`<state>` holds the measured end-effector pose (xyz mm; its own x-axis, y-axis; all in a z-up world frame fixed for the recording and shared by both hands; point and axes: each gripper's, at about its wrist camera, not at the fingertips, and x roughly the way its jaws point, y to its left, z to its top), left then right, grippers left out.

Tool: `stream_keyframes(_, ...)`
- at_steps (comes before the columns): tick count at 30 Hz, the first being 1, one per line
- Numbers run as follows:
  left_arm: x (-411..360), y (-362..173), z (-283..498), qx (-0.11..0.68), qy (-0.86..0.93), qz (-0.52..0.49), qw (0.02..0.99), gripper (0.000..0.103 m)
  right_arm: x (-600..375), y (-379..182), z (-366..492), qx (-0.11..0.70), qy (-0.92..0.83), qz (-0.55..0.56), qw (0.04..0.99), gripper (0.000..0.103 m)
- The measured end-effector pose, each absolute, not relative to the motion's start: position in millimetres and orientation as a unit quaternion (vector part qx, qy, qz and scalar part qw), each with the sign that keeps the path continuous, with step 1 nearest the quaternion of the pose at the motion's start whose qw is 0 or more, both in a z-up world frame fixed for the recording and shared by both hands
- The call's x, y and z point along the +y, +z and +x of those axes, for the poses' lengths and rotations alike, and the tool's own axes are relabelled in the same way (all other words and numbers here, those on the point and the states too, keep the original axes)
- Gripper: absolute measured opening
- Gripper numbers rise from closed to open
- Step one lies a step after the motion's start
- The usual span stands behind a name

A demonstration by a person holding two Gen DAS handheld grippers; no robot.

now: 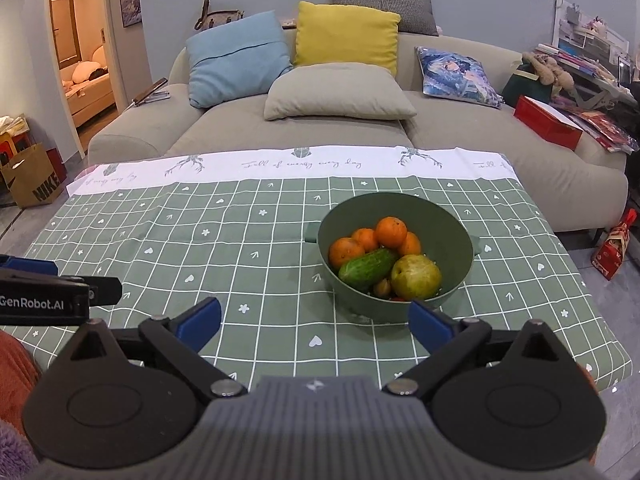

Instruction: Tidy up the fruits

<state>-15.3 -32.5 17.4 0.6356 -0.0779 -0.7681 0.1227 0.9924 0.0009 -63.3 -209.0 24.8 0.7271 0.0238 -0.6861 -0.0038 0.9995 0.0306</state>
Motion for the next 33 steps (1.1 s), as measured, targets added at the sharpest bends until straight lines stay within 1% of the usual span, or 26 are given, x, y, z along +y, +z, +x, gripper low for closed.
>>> stream_keyframes(5,-31.0,17.3,-15.0,0.425,-0.053,0.024,0.903,0.098,-209.9,24.6,-62.0,0.371,0.008,0.015,0.929,0.096)
stream_keyframes(7,-30.7,17.4,-15.3,0.425,-0.053,0.024,0.904,0.098,-210.1,24.4,-61.6,0.371,0.008,0.015,0.929,0.098)
stream_keyframes(33,-30.3,17.7,-15.6,0.424,-0.052,0.026,0.904,0.098,-209.5,24.3,-61.4,0.371,0.008,0.015,0.929,0.098)
